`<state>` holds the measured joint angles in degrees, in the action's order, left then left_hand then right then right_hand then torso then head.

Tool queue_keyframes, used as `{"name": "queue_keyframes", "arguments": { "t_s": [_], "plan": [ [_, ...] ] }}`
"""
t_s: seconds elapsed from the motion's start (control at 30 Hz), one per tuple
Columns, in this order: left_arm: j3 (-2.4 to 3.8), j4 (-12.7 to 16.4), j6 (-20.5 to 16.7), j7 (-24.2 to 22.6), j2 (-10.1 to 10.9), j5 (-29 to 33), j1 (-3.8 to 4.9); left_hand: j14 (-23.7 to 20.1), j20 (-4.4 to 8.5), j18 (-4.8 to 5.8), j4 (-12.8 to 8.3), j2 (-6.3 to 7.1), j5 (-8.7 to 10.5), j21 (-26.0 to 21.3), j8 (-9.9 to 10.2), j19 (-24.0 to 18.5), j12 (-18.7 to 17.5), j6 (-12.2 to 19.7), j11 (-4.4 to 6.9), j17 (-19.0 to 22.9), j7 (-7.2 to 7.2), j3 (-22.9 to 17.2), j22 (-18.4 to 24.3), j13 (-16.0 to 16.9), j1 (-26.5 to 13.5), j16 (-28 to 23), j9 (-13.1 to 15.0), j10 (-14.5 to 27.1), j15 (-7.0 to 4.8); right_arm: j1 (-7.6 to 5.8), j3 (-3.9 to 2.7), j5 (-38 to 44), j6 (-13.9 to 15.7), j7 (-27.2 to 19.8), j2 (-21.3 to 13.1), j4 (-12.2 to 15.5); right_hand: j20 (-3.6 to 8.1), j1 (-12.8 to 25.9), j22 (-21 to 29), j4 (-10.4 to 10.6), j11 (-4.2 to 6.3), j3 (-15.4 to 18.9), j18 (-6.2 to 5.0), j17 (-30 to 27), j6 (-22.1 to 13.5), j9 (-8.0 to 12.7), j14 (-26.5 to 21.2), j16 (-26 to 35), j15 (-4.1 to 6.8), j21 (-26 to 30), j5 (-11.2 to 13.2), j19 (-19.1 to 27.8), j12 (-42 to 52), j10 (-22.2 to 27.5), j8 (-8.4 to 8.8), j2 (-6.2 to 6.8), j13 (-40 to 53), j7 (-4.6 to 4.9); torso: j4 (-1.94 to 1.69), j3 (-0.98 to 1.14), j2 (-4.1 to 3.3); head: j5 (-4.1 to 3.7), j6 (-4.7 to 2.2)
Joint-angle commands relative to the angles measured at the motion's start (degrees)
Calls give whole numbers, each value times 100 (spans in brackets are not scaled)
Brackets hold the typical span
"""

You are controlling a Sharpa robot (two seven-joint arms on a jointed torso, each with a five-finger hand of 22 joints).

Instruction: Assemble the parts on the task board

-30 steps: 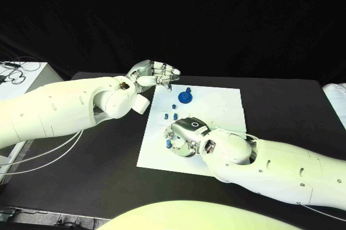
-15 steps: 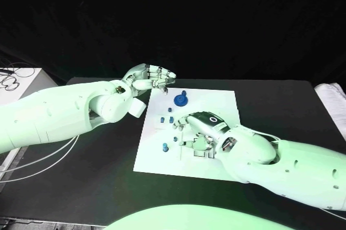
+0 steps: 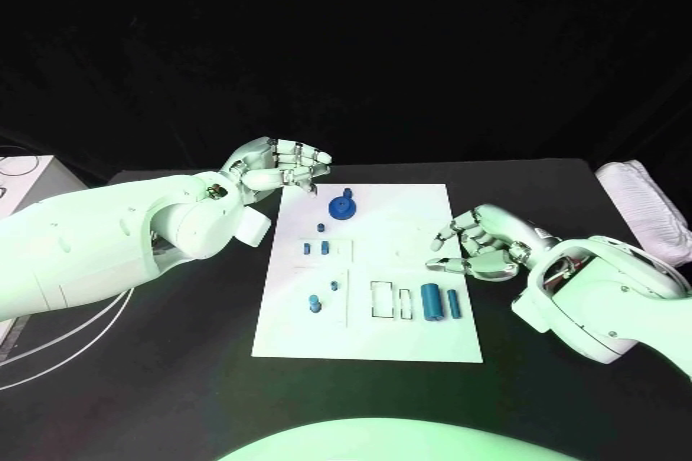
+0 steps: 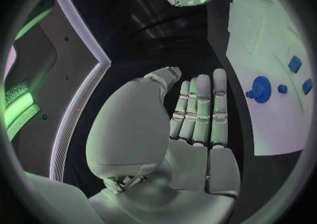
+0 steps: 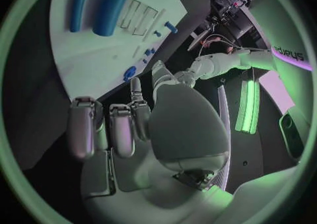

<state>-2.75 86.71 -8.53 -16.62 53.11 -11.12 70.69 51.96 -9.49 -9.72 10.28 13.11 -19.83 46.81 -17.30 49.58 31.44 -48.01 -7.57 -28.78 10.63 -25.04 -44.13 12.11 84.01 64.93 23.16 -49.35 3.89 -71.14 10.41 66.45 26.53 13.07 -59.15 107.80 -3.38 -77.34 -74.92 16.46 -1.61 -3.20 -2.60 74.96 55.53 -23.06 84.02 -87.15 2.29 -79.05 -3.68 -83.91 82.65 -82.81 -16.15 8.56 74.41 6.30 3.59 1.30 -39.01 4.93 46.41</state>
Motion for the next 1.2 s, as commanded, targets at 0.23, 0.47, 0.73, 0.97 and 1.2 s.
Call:
{"name": "queue_keyframes", "arguments": {
  "t_s": [0.23, 0.47, 0.73, 0.97, 1.2],
  "plan": [
    [4, 66, 235, -334, 35, -87, -12, -78, -15, -53, -7, 22, -33, -153, -6, -216, 74, -36, 18, 18, -17, 21, 45, 20, -5, -37, -8, -79, 5, 91, 71, -418, -118, 1002, -465, 288, 42, 208, -1383, 13, 16, 114, 167, 1054, 98, -6, 509, -139, 37, -538, -64, -538, 209, -178, -98, -255, 628, -27, 37, -4, 15, -188, -30],
    [3, 83, 221, -345, 23, -63, -15, -74, -18, -55, 4, 11, -29, -171, -10, -230, 83, -45, 18, 17, -14, 22, 52, 22, -16, -34, -9, -93, 5, 275, 101, -35, -45, 1513, -312, 274, 55, 459, -1404, 24, 35, 313, 182, 1114, 123, -1, 518, -159, 52, -636, -120, -550, 196, -185, -149, -189, 668, -50, 29, -7, 18, -173, -6],
    [3, 89, 217, -328, 12, -50, -16, -72, -18, -56, 5, 7, -28, -174, -10, -231, 84, -47, 19, 17, -13, 22, 53, 22, -17, -32, -9, -96, 4, 496, 109, 241, -106, 1829, -30, 120, 66, 618, -1423, 18, 54, 558, 196, 1170, 155, -3, 528, -176, 66, -724, -460, -559, 186, -205, -218, -239, 724, -74, 29, -12, 12, -119, 15],
    [3, 95, 218, -310, 15, -46, -15, -69, -18, -57, 8, 3, -27, -178, -11, -232, 86, -49, 19, 17, -12, 21, 55, 22, -19, -30, -9, -98, 4, 564, 110, 478, -94, 1884, 161, 59, 66, 619, -1427, 17, 55, 567, 200, 1199, 159, -4, 534, -185, 67, -743, -464, -562, 187, -207, -222, -239, 727, -76, 43, -5, 14, -109, 36],
    [3, 100, 221, -302, 15, -41, -15, -69, -18, -57, 8, 3, -27, -178, -11, -232, 86, -49, 19, 17, -12, 21, 55, 22, -19, -30, -9, -98, 4, 595, 110, 684, -143, 1936, 319, -40, 67, 609, -1437, 10, 57, 587, 207, 1216, 163, -4, 537, -191, 68, -788, -473, -567, 191, -213, -228, -231, 739, -78, 37, 3, 10, -102, 50]
  ]
}}
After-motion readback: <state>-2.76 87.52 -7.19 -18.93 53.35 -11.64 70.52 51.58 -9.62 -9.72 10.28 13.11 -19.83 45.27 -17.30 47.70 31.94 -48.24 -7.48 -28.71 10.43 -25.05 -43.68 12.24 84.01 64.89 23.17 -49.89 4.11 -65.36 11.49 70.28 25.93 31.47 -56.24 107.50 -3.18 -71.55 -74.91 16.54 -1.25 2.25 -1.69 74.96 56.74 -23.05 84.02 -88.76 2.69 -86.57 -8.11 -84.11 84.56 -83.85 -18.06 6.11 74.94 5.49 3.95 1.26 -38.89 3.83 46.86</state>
